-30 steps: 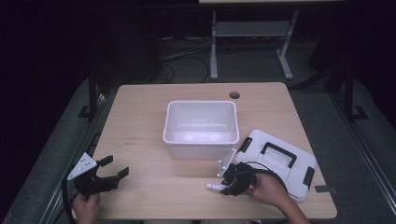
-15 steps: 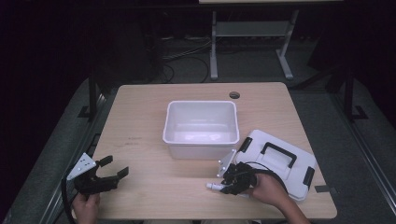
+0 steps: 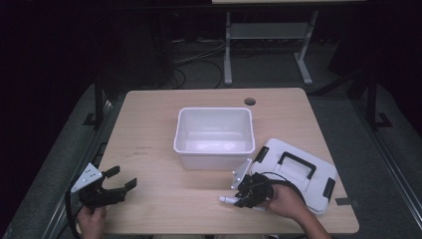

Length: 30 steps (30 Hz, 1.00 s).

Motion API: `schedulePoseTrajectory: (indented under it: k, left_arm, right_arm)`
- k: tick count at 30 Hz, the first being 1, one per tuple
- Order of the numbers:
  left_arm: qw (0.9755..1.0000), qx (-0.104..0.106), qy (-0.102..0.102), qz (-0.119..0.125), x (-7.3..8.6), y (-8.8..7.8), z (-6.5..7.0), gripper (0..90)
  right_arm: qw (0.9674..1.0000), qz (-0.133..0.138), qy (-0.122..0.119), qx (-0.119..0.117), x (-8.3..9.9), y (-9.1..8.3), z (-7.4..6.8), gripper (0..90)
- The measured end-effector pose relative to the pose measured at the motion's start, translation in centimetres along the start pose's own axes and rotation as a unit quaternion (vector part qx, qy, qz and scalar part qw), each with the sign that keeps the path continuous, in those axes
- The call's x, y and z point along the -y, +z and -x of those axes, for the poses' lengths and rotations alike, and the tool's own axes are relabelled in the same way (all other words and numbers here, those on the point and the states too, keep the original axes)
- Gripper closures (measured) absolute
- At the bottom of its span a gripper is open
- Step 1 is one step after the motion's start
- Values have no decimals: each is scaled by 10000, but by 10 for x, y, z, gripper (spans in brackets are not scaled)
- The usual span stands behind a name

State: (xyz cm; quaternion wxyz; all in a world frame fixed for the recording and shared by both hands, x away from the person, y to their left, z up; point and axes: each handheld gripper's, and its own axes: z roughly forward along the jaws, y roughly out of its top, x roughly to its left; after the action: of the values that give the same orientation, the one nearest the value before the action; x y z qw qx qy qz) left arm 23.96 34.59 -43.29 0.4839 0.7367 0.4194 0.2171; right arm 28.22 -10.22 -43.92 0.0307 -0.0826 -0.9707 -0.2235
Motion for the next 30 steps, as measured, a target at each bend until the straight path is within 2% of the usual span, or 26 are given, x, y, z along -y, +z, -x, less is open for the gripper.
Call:
schedulePoseTrajectory:
  k: [11,19,30]
  left_arm:
    - [10000,2,0,-1,0,0,0,157]
    - [10000,5,11,-11,0,0,0,157]
    - [10000,-3,9,-4,0,0,0,157]
  right_arm:
    - [9999,119,-88,-63,-8,-15,-1,714]
    - [9995,250,-165,-11,-17,-34,-2,714]
    - [9992,288,-258,17,-32,-55,0,714]
